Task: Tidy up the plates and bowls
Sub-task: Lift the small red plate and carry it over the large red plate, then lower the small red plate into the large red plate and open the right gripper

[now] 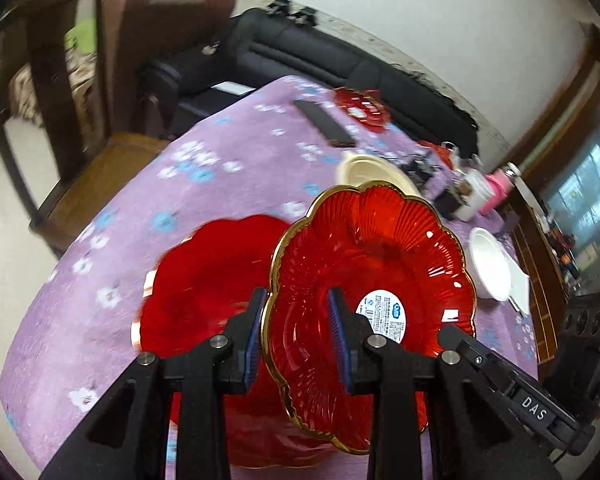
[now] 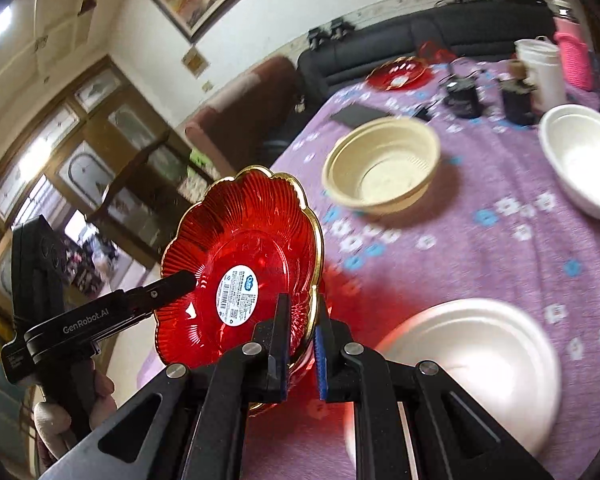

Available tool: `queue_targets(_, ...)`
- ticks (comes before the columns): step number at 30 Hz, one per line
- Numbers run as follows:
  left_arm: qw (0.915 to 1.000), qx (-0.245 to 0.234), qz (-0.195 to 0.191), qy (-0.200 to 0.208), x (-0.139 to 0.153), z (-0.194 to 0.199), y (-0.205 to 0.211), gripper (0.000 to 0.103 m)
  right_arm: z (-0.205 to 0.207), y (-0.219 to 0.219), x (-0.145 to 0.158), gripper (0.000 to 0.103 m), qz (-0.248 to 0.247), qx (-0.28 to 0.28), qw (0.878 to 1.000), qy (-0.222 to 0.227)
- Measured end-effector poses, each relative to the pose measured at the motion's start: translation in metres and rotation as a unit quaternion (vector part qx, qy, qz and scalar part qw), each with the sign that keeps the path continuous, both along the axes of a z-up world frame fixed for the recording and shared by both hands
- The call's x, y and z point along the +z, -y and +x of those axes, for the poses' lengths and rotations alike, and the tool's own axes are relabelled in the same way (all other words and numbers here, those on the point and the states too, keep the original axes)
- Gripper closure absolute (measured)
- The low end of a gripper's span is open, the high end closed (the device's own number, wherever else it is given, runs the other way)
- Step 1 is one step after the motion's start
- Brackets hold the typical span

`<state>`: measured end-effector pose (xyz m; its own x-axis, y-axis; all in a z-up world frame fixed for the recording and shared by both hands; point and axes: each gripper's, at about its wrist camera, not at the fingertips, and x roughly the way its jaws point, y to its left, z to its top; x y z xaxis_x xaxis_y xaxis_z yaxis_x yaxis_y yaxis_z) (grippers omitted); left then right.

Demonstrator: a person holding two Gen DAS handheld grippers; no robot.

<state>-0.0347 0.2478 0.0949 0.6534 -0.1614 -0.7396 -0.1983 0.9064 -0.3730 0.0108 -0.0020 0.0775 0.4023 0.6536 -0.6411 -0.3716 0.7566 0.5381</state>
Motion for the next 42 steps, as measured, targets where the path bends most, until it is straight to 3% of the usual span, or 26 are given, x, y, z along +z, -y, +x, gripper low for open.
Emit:
queue_targets(10, 0.9987, 0.035, 0.008, -0.037, -0.041, 0.0, -0.033, 0.075, 0.014, -0.048, -0.048, 0.09, -0.047, 0.02, 0.997, -0.052)
queue_targets(19, 0.9959, 0.051, 0.065, -0.038, -0.048, 0.005, -0.025, 0.072, 0.019, -0.062, -0.047, 0.087, -0.094, 0.017, 0.995, -0.039)
queue_targets(24, 0.9949, 0.058, 0.08, -0.023, -0.041, -0.003, -0.022, 0.06, 0.018, -0.071, -0.045, 0.085, -0.126, 0.015, 0.991, -0.03)
queue_targets(31, 0.9881, 0.071, 0.132, 0.036, -0.01, -0.025, -0.008, 0.033, 0.016, -0.072, -0.042, 0.08, -0.127, 0.008, 0.992, -0.023)
queue_targets(36, 0.9809, 0.066, 0.171, 0.065, 0.008, -0.039, 0.008, 0.028, 0.011, -0.068, -0.036, 0.072, -0.127, -0.005, 0.992, -0.002)
queue_targets(42, 0.9783, 0.058, 0.184, 0.076, 0.018, -0.048, 0.02, 0.024, 0.004, -0.054, -0.019, 0.064, -0.106, -0.02, 0.994, 0.02)
